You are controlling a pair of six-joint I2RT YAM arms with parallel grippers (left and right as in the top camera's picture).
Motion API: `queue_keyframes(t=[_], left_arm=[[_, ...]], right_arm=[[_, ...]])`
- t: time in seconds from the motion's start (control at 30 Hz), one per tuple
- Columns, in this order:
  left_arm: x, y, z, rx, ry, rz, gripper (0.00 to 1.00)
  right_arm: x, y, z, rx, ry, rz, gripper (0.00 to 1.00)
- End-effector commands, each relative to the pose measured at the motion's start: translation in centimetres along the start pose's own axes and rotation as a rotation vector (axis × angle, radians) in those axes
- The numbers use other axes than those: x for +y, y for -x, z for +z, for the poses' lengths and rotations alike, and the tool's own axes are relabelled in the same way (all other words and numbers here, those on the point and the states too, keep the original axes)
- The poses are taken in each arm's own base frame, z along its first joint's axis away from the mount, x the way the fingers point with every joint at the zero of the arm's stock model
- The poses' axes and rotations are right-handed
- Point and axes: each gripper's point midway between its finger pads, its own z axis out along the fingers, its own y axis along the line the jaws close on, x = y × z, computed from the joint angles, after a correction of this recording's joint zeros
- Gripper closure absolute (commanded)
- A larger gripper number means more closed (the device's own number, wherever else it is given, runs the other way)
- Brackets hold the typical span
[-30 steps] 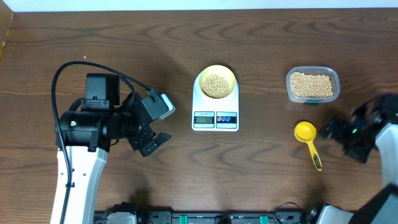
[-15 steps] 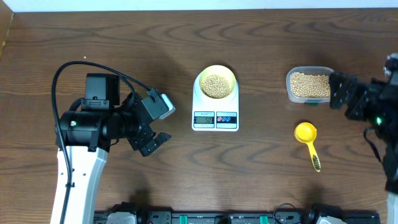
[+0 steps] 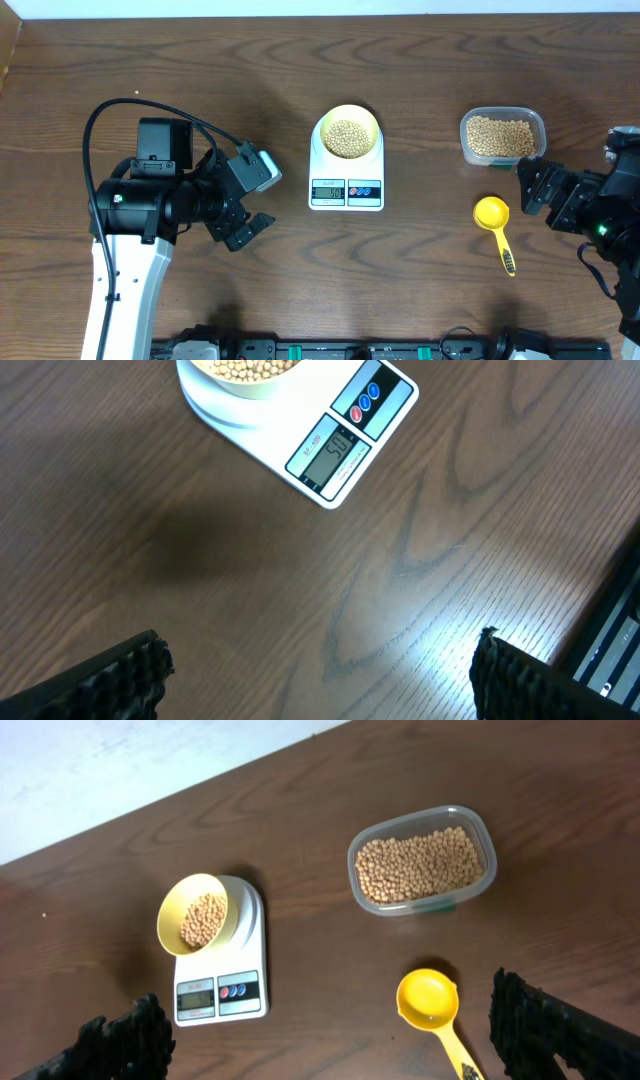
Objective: Scoop item into bowl and weigh 50g on scale
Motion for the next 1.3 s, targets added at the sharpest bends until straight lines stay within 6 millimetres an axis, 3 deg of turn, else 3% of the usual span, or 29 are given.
queue_keyframes(t=[0.0, 0.3, 0.5, 0.73, 1.03, 1.27], left_arm=[[0.1, 0.2, -0.4, -0.007, 0.012, 0.012, 0.02], [0.1, 0.2, -0.4, -0.007, 0.013, 0.012, 0.02], [0.1, 0.2, -0.4, -0.007, 0.013, 0.012, 0.02], [0.1, 0.2, -0.4, -0.007, 0.012, 0.012, 0.02], [0.1, 0.2, -0.4, -0.007, 0.012, 0.012, 0.02], [0.1, 0.2, -0.4, -0.007, 0.012, 0.012, 0.02]], right_arm=[[0.2, -0.4, -0.3, 0.015, 0.007, 0.008, 0.01], [1.0, -1.1, -1.2, 0.004, 0.025, -0.019, 0.01], [1.4, -1.3, -4.4, -0.115, -0.005, -0.075, 0.01], [1.6, -3.6, -6.8, -0.213, 0.016, -0.104, 0.01], [1.1, -6.2, -6.7, -0.396, 0.055, -0.156, 0.01], [0.1, -7.7, -4.7, -0.552, 0.088, -0.201, 0.01]])
